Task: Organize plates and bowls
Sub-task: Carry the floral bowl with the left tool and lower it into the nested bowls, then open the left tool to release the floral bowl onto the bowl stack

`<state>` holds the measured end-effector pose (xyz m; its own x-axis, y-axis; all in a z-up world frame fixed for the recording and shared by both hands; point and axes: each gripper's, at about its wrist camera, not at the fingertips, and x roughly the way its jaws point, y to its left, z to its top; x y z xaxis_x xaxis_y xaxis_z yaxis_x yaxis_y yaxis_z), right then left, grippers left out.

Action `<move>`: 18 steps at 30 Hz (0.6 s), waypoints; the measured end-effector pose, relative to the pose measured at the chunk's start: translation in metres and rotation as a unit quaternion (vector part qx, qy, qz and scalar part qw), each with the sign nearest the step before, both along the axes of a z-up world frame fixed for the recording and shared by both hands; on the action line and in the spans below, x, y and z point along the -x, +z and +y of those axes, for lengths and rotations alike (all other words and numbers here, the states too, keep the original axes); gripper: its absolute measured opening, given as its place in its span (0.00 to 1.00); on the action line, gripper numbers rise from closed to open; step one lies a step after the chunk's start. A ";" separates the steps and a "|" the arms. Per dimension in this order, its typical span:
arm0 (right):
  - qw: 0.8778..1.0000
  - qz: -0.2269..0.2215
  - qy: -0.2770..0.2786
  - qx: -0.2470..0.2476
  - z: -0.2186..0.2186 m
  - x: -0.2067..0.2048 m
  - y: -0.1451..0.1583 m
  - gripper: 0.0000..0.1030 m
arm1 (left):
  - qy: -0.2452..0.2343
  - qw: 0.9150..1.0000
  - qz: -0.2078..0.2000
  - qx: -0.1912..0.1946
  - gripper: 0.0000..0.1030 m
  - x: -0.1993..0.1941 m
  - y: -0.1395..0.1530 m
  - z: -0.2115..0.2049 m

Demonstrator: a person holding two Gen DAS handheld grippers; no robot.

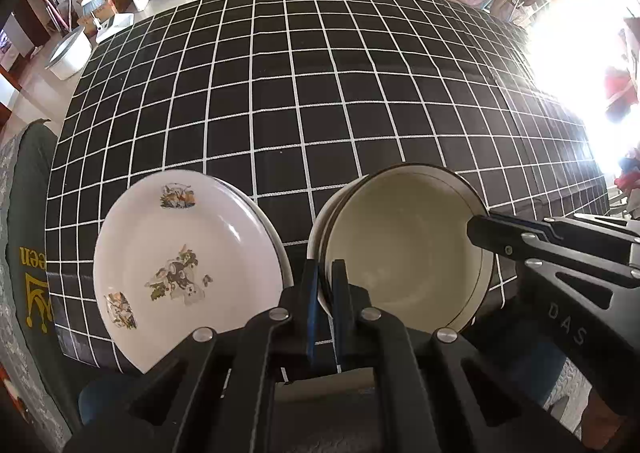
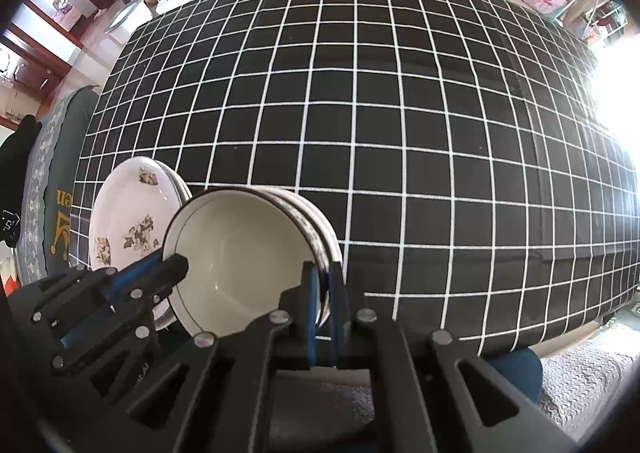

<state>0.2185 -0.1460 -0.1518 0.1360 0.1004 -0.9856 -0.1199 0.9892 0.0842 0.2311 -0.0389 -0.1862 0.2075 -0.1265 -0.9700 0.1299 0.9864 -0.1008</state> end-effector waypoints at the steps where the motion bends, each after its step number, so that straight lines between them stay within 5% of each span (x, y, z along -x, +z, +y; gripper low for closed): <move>1: 1.000 0.001 0.000 0.001 0.000 -0.001 -0.001 0.08 | 0.000 1.000 0.000 0.000 0.05 0.000 -0.001 0.000; 18: 1.000 0.009 -0.005 -0.002 -0.002 -0.004 -0.007 0.08 | 0.000 1.000 0.000 0.009 0.05 -0.002 -0.025 0.006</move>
